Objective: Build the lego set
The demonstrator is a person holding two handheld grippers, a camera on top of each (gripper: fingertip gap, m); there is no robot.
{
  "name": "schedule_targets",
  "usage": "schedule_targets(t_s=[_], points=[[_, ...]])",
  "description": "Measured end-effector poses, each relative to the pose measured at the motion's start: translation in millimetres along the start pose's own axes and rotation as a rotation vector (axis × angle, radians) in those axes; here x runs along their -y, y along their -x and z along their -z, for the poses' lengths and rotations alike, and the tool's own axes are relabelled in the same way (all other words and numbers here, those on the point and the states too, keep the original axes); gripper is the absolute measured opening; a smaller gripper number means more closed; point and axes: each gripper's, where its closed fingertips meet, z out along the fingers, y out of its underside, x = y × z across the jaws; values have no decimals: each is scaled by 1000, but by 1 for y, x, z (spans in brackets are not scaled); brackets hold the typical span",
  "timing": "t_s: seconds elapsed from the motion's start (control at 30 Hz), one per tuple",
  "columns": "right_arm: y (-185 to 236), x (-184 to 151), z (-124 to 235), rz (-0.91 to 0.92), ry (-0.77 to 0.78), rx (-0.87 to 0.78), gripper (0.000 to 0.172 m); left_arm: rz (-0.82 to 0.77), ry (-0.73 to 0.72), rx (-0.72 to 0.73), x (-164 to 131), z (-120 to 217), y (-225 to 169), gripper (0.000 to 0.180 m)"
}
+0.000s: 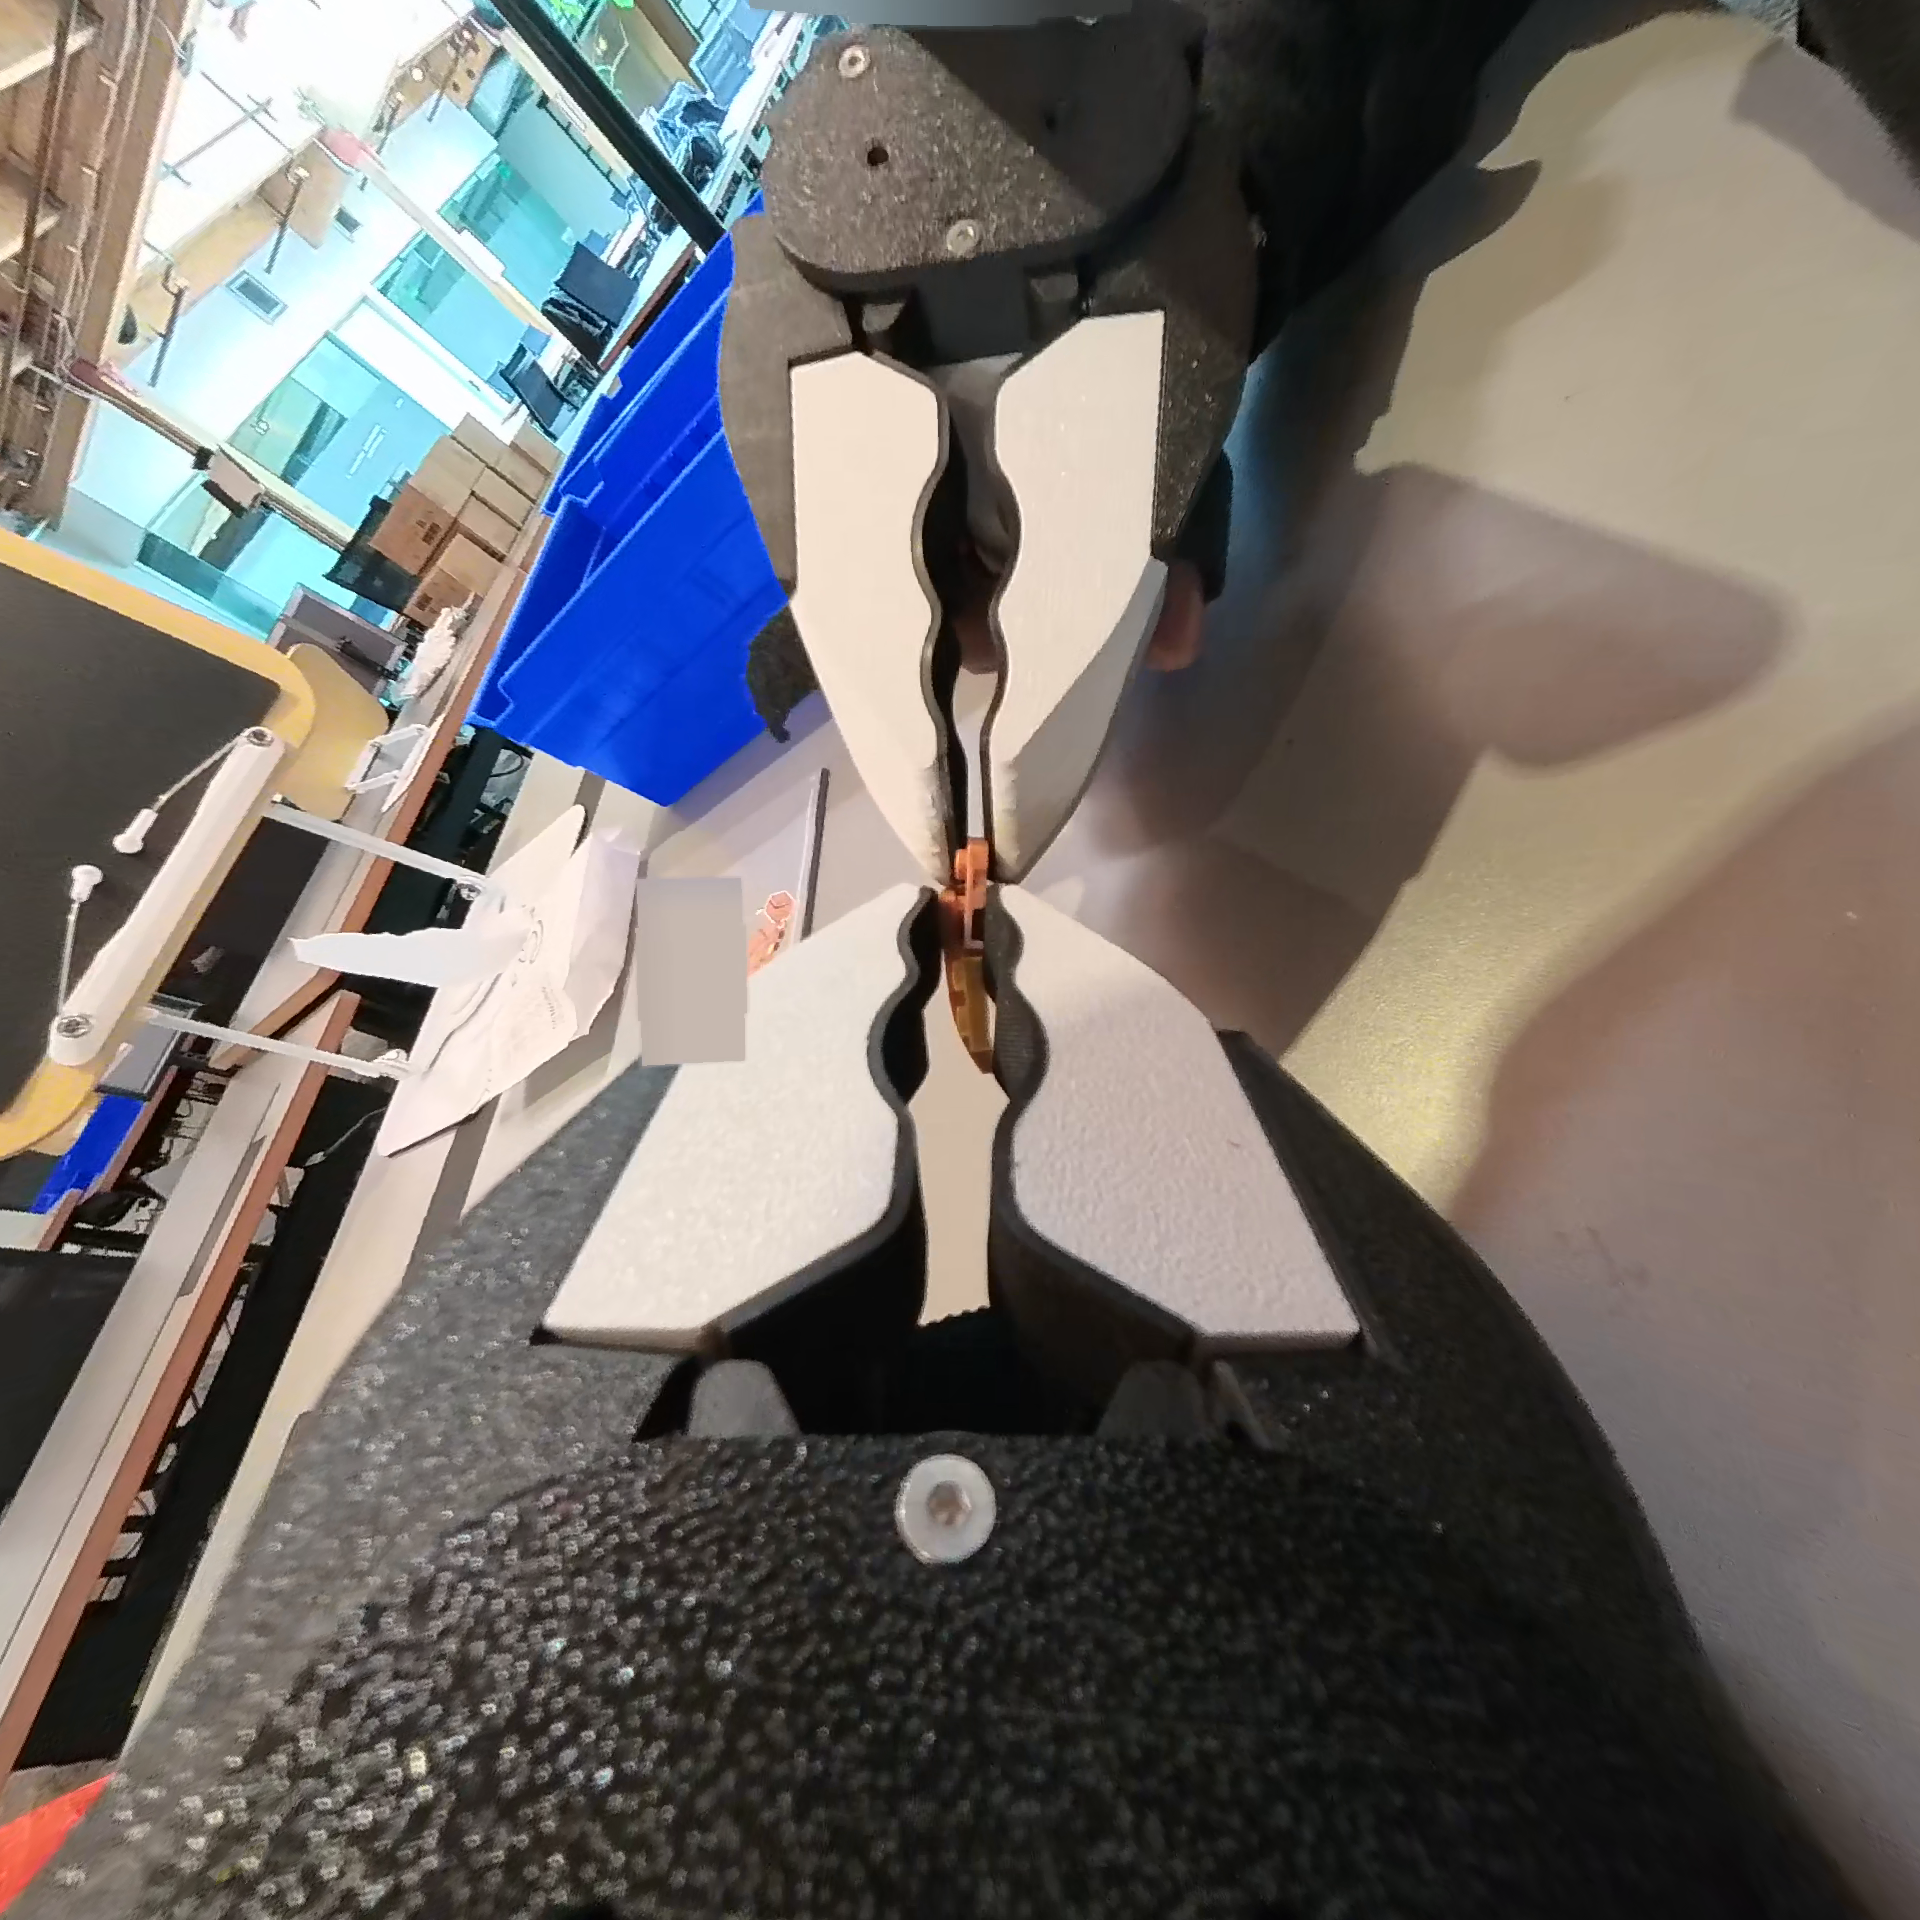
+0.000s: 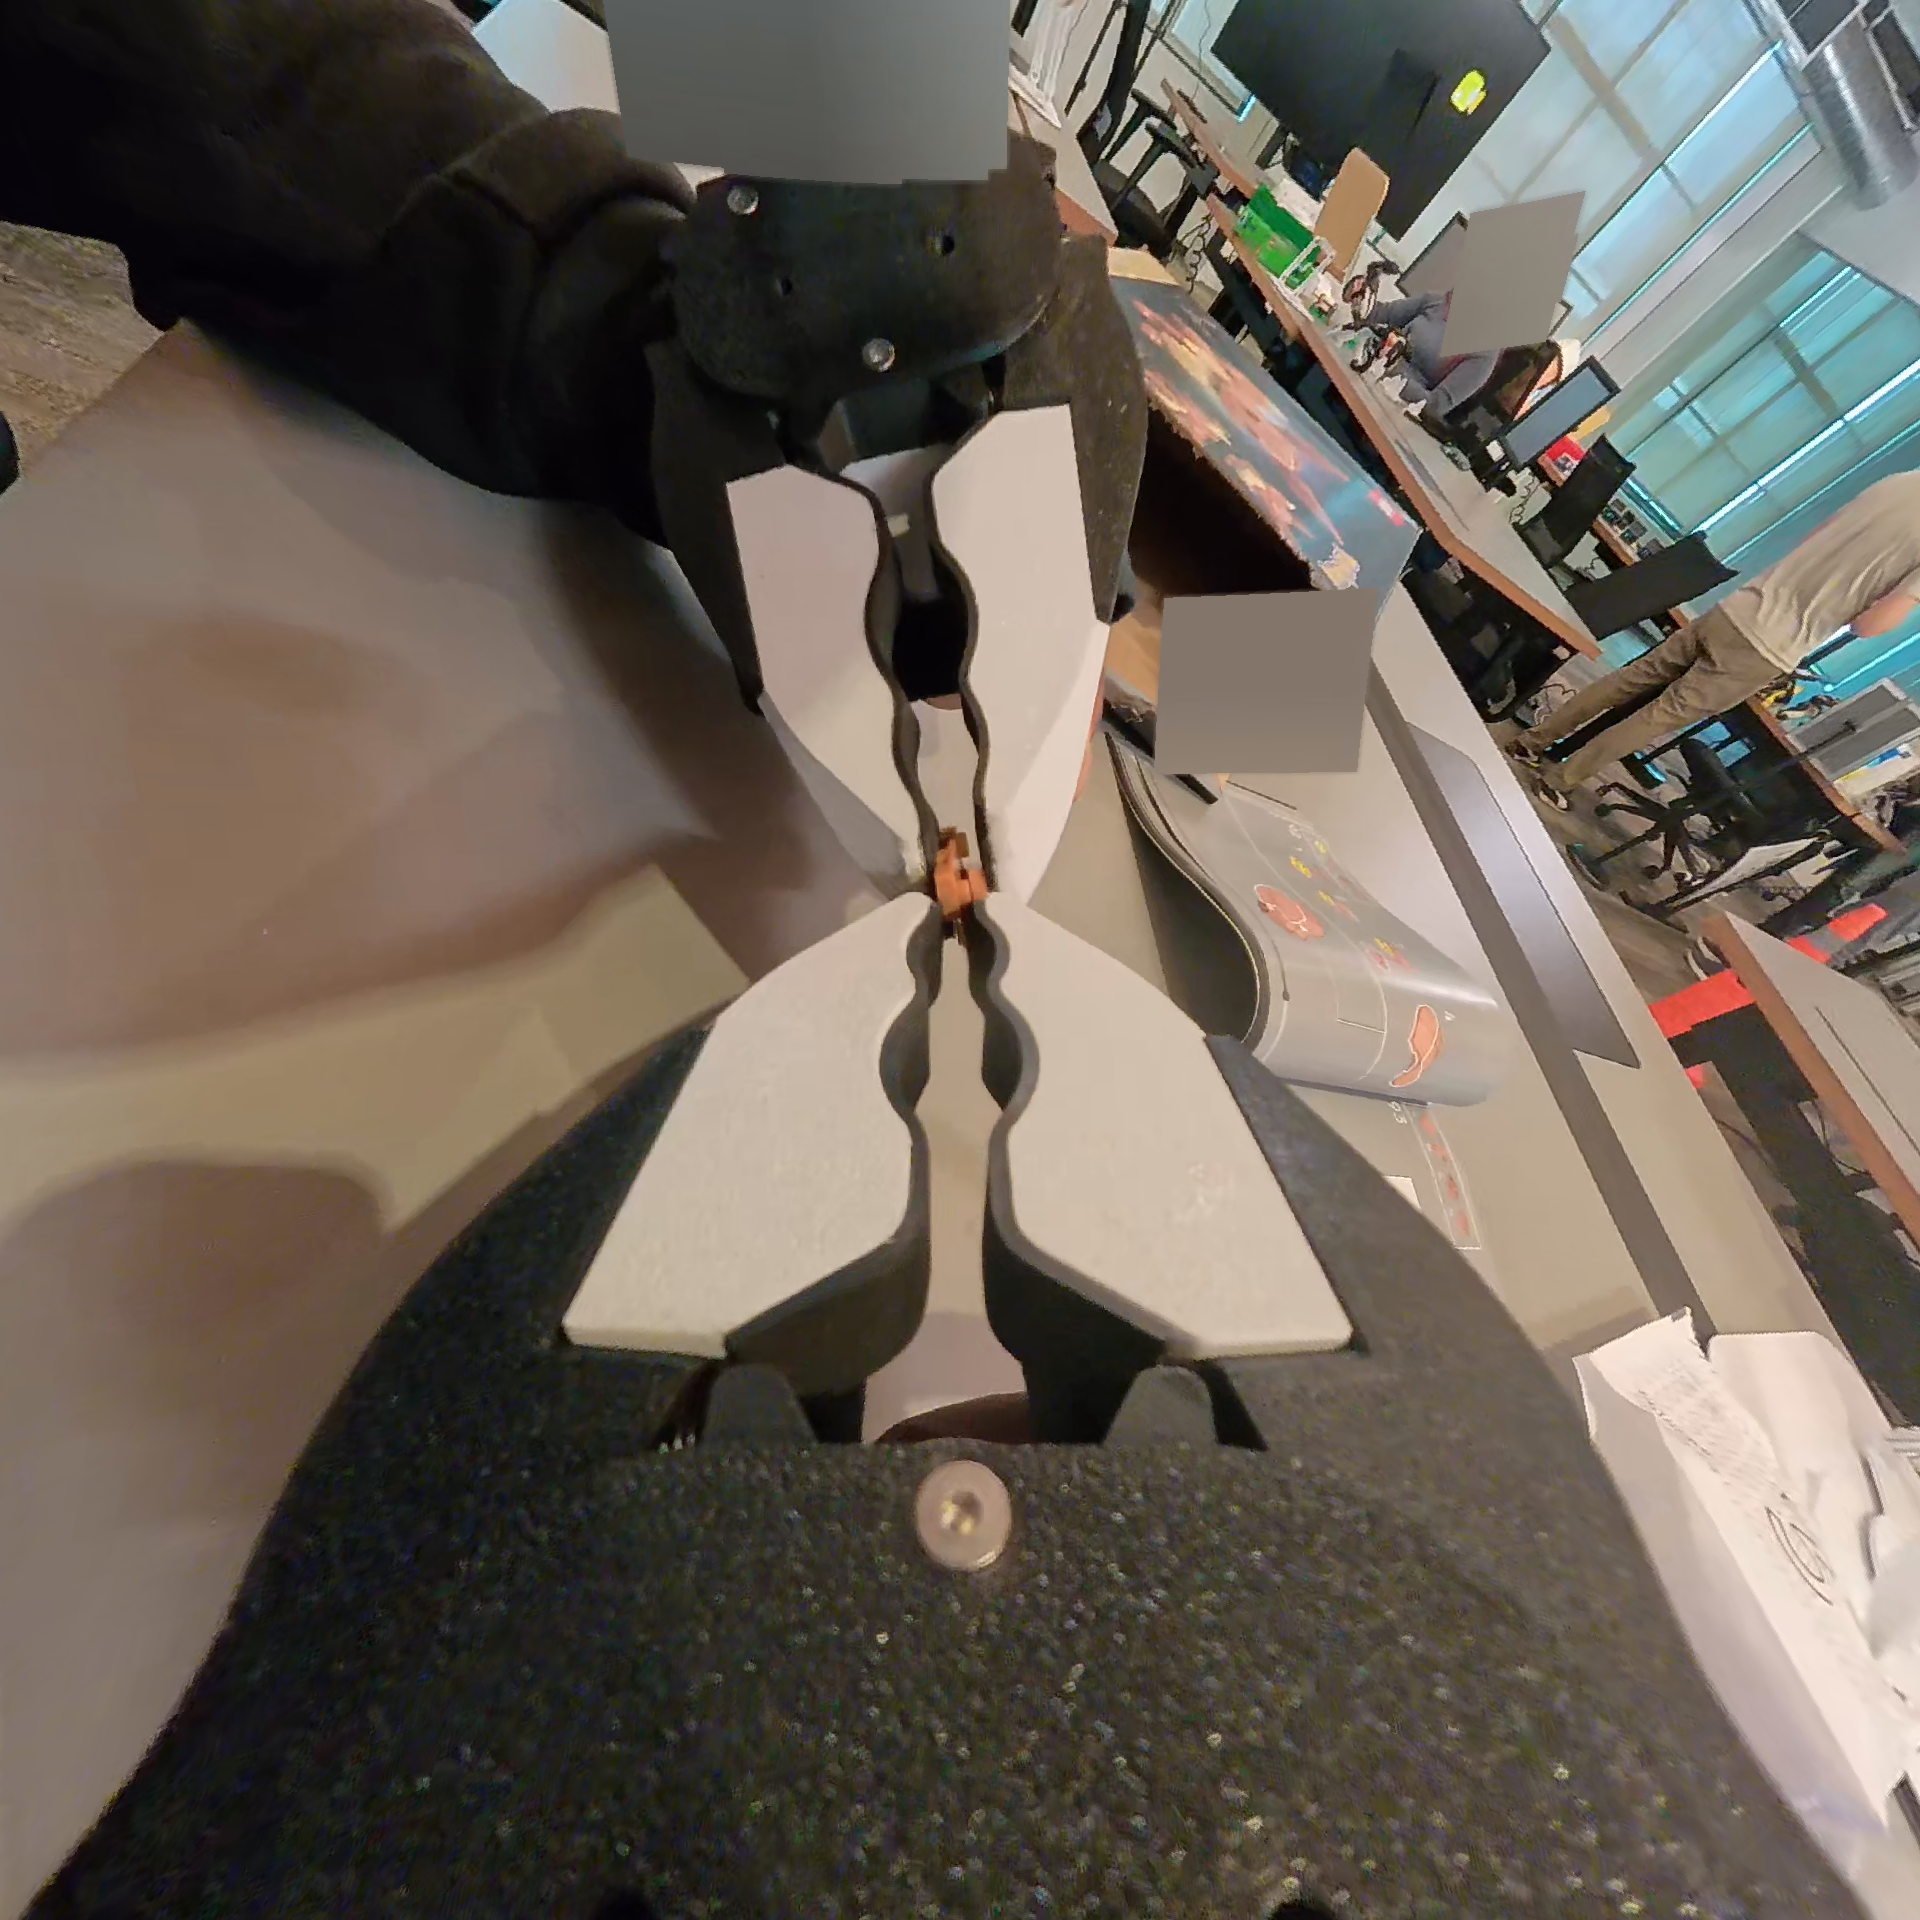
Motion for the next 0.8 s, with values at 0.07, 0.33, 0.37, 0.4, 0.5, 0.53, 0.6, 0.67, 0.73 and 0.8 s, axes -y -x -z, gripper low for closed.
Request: schedule_targets(t_s=[0.07, 0.33, 0.37, 0.4, 0.5, 0.53, 0.6, 0.67, 0.73, 0.8], points=[[-2, 0, 0, -7, -10, -17, 4, -3, 2, 10, -1, 0, 2, 7], [-9, 3, 1, -95, -41, -24, 7, 11, -21, 50, 2, 1, 9, 7], [-10, 3, 1, -105, -43, -24, 8, 13, -23, 50, 2, 2, 9, 7], [-10, 3, 1, -115, -45, -23, 9, 14, -26, 52, 2, 2, 9, 7], [-10, 2, 1, -139, -41, -13, 9, 18, -27, 55, 2, 1, 9, 7], [-10, 2, 1, -147, -40, -5, 9, 20, -27, 55, 2, 1, 9, 7], [-9, 2, 1, -161, -38, 7, 10, 22, -31, 54, 3, 1, 9, 7], [-9, 2, 1, -166, -36, 14, 10, 26, -34, 54, 3, 1, 9, 7], [-9, 2, 1, -175, -33, 21, 10, 23, -33, 54, 3, 0, 9, 7], [-8, 1, 1, -182, -27, 31, 10, 20, -29, 53, 3, 0, 8, 7]])
